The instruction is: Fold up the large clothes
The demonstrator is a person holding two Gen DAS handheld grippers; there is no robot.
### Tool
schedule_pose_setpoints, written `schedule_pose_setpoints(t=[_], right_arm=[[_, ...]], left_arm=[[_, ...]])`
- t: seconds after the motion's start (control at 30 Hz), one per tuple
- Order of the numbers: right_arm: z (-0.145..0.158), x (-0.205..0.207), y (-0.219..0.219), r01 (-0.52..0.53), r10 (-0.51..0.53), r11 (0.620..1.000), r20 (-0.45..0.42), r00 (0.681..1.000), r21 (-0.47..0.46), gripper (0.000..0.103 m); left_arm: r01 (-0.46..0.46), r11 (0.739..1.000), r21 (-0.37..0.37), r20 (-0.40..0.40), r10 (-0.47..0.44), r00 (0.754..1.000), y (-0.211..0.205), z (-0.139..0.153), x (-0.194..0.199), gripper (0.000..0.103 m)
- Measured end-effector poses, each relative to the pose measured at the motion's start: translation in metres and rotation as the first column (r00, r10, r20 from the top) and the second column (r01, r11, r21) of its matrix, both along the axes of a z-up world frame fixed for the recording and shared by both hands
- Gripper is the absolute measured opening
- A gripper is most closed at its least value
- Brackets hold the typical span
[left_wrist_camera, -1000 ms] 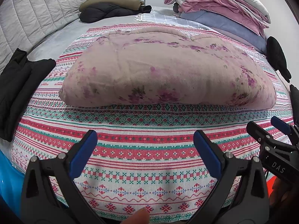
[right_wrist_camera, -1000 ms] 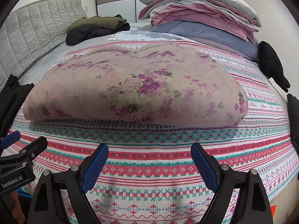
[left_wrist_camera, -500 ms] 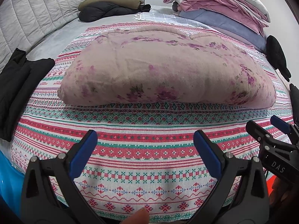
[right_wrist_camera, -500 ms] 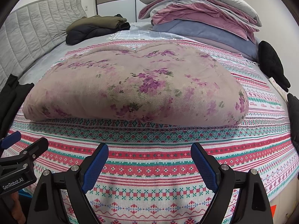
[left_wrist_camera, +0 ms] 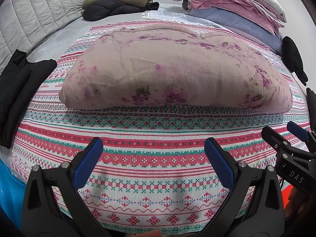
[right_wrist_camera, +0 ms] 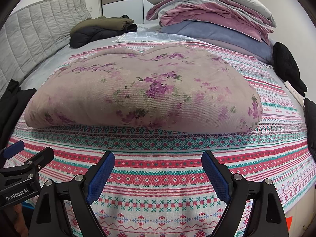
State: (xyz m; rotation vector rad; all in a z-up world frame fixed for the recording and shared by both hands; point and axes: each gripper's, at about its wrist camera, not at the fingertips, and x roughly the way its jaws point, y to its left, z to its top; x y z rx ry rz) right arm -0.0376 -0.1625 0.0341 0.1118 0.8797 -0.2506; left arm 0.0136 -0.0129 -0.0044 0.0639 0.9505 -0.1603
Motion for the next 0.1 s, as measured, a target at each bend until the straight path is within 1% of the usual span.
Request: schedule_pose_setpoints(t=[0.1], right_arm=[[-0.0002, -0.0002, -0.0003, 0.0, 0.0, 1.0, -0.001, 1.0, 0.001, 0.091]], left_arm=[[-0.005, 1.0, -0.004, -0.004, 0.005, 1.0, 0.0016, -0.0012, 0.0017, 0.102]])
